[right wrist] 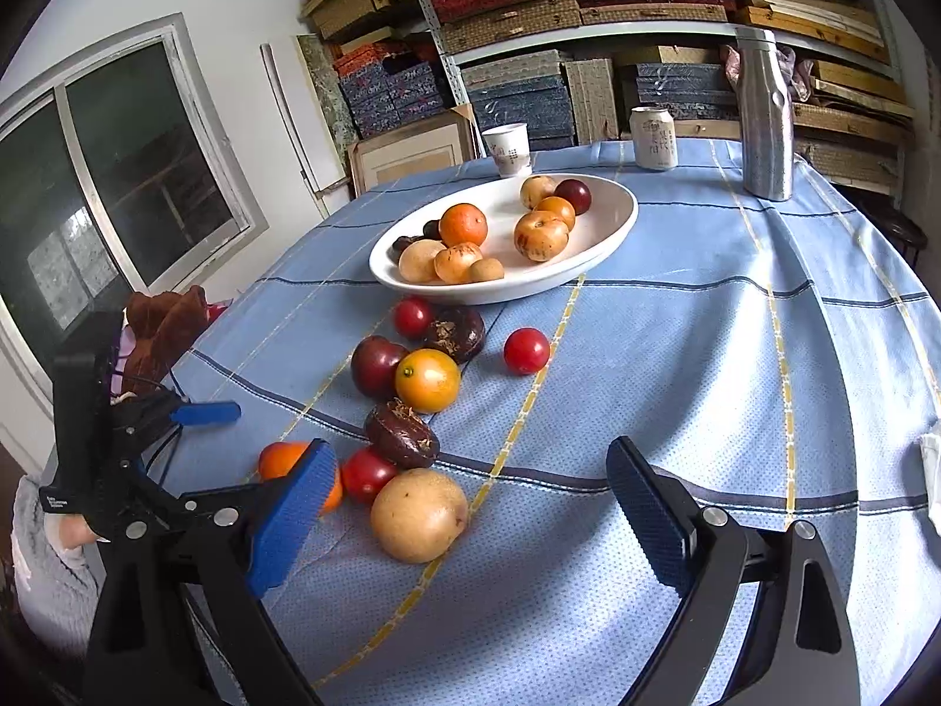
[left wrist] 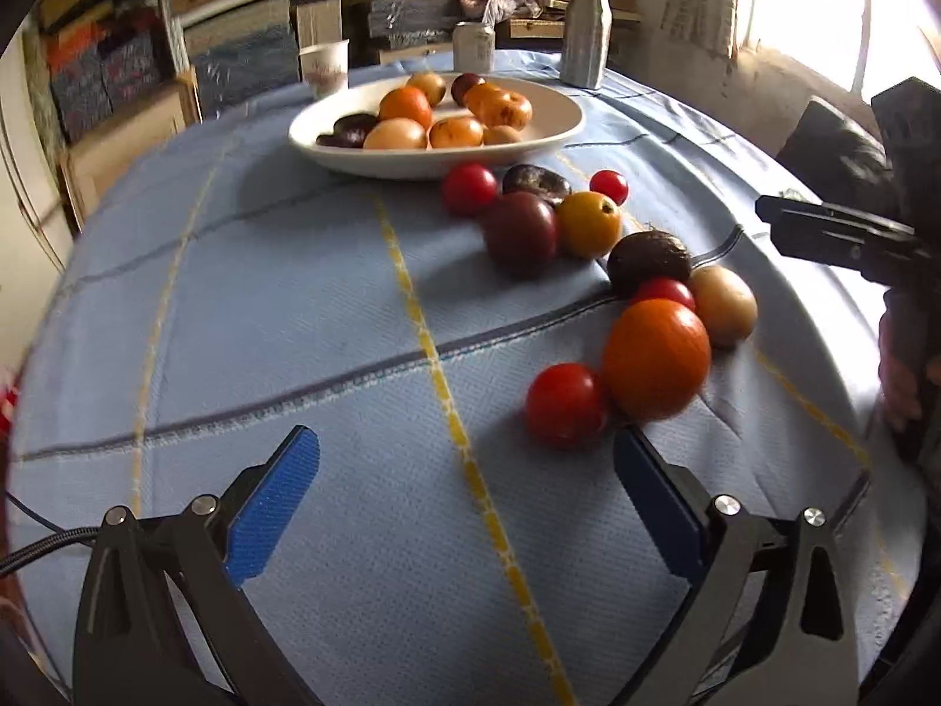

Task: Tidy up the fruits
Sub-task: 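Grasp a red tomato with the left gripper while the right grasps a pale pear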

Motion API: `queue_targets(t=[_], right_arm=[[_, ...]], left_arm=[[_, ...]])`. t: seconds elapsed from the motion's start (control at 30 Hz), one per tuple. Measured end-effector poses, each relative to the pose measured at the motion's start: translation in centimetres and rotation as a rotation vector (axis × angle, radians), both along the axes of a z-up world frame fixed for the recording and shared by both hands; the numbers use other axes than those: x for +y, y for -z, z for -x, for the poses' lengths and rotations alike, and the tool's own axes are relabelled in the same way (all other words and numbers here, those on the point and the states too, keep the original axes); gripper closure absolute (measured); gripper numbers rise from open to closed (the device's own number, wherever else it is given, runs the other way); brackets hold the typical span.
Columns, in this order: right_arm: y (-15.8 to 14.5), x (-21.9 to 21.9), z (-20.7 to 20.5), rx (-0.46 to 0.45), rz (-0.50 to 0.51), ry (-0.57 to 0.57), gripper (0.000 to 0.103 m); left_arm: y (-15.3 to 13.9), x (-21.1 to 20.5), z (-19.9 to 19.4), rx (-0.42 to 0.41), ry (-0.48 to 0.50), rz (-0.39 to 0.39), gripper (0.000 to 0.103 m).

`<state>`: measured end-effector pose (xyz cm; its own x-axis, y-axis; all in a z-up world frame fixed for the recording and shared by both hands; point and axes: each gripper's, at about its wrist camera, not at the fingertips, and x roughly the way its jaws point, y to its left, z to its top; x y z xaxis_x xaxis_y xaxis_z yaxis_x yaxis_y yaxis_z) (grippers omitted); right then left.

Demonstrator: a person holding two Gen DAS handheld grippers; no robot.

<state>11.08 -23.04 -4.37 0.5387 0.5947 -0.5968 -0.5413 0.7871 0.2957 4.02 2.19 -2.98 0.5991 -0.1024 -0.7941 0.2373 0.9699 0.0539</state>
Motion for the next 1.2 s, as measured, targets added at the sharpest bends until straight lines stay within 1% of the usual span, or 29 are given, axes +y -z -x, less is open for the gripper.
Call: queue_targets(t=[0.1, 0.13, 0.17, 0.2, 0.23, 0.27, 0.3, 0.4, 0.47, 0.5, 0.57, 0.73, 0.77, 0.87, 0.9, 0.97, 1.0, 1.03, 1.07, 1.17, 1.2], right_arm=[[0.0, 0.0, 0.1, -0.003, 0.0, -0.001, 0.009], [-0.1, 0.1, 0.1, -0.004, 0.0, -0.002, 0.009], [-0.1, 0.1, 0.1, -0.005, 0.001, -0.003, 0.009], [-0.1, 0.1, 0.1, -0.005, 0.001, -0.003, 0.009], [-0.1, 0.1, 0.1, -0.006, 0.002, -0.005, 0.009], [-0.1, 0.2, 0.1, -0.007, 0.003, -0.008, 0.009], [-0.2, 0.2, 0.1, -0.008, 0.004, -0.01, 0.009], [-0.1, 0.3, 0.2, -0.007, 0.005, -0.022, 0.012], [0.1, 0.6, 0.3, 0.003, 0.012, -0.046, 0.021], [0.2, 1.0, 0.3, 0.014, 0.021, -0.068, 0.023], [0.7, 2.0, 0.5, 0.032, 0.056, -0.116, 0.033], [1.2, 4.1, 1.3, 0.027, 0.145, -0.18, 0.043], [1.3, 4.4, 1.4, 0.02, 0.168, -0.178, 0.043], [1.4, 4.7, 1.6, 0.014, 0.196, -0.173, 0.044], [1.5, 4.7, 1.5, 0.022, 0.205, -0.168, 0.044], [2.3, 5.0, 0.9, 0.072, 0.216, -0.173, 0.045], [2.4, 4.9, 0.8, 0.081, 0.213, -0.171, 0.047], [2.3, 4.9, 0.9, 0.073, 0.21, -0.168, 0.055], [2.3, 4.9, 0.9, 0.073, 0.21, -0.17, 0.059], [2.3, 4.6, 0.7, 0.077, 0.189, -0.168, 0.06], [2.2, 4.6, 0.8, 0.075, 0.187, -0.168, 0.06]], left_arm=[[0.4, -1.7, -0.3, -0.001, 0.049, -0.078, 0.005], [0.4, -2.3, -0.4, -0.01, 0.069, -0.107, 0.008], [0.3, -2.6, -0.7, -0.017, 0.083, -0.113, 0.015], [0.2, -2.9, -0.9, -0.02, 0.1, -0.113, 0.027], [0.2, -3.0, -1.0, -0.019, 0.111, -0.107, 0.035], [0.3, -3.1, -1.2, -0.012, 0.124, -0.091, 0.046], [0.3, -3.2, -1.3, -0.007, 0.132, -0.08, 0.05], [0.3, -3.2, -1.3, -0.012, 0.147, -0.059, 0.055], [0.3, -3.2, -1.0, -0.012, 0.153, -0.053, 0.057], [0.4, -3.3, -0.9, -0.013, 0.157, -0.052, 0.058], [0.5, -3.4, -0.9, -0.01, 0.162, -0.053, 0.059], [0.6, -3.5, -1.0, -0.011, 0.161, -0.053, 0.059], [0.6, -3.4, -1.0, -0.011, 0.161, -0.055, 0.059], [0.6, -3.4, -1.0, -0.012, 0.161, -0.056, 0.059], [0.6, -3.4, -1.0, -0.012, 0.161, -0.056, 0.059], [0.6, -3.4, -1.1, -0.011, 0.161, -0.056, 0.059], [0.6, -3.4, -1.1, -0.011, 0.161, -0.056, 0.059], [0.6, -3.4, -1.0, -0.012, 0.161, -0.055, 0.059], [0.6, -3.4, -1.0, -0.012, 0.162, -0.051, 0.061], [0.5, -3.7, -0.7, -0.018, 0.176, -0.049, 0.07], [0.5, -3.8, -0.6, -0.023, 0.175, -0.057, 0.071]])
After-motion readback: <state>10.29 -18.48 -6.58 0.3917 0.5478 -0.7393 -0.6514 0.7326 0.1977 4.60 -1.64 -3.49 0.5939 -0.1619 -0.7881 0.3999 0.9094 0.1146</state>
